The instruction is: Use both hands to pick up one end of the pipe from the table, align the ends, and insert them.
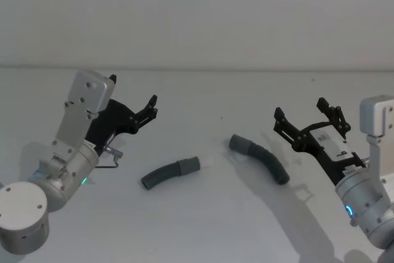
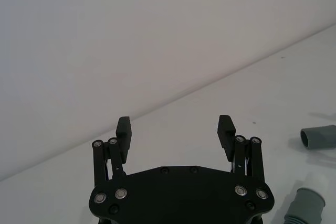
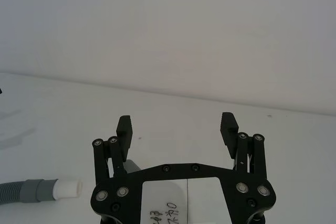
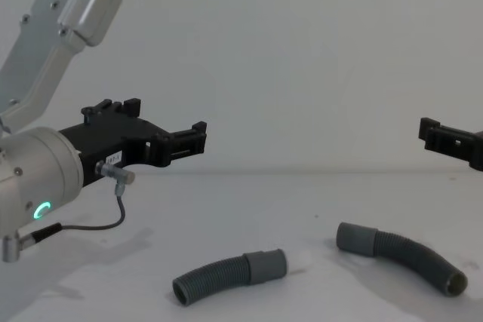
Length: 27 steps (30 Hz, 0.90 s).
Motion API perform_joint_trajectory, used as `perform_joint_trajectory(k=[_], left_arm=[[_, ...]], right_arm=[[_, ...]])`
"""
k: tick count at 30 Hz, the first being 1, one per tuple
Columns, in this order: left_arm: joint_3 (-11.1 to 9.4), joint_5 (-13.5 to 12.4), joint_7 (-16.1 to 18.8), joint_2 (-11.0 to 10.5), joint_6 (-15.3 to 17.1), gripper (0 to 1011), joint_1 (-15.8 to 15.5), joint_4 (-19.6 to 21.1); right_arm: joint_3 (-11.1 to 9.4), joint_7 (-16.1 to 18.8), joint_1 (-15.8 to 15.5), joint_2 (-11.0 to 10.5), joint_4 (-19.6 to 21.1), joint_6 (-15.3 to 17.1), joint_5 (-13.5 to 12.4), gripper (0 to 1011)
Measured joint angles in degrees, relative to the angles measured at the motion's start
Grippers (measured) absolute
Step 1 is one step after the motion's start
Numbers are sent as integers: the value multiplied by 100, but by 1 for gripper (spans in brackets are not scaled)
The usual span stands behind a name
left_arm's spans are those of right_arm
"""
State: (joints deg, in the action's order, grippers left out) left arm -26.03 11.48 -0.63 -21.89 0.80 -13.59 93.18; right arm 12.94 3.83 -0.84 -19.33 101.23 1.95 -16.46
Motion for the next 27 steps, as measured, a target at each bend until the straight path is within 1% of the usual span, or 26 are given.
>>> perform_joint_trajectory(k=[27], left_arm=[[0,0,0,0,0,1001,0,0]], right_arm=[[0,0,0,0,0,0,0,1000]])
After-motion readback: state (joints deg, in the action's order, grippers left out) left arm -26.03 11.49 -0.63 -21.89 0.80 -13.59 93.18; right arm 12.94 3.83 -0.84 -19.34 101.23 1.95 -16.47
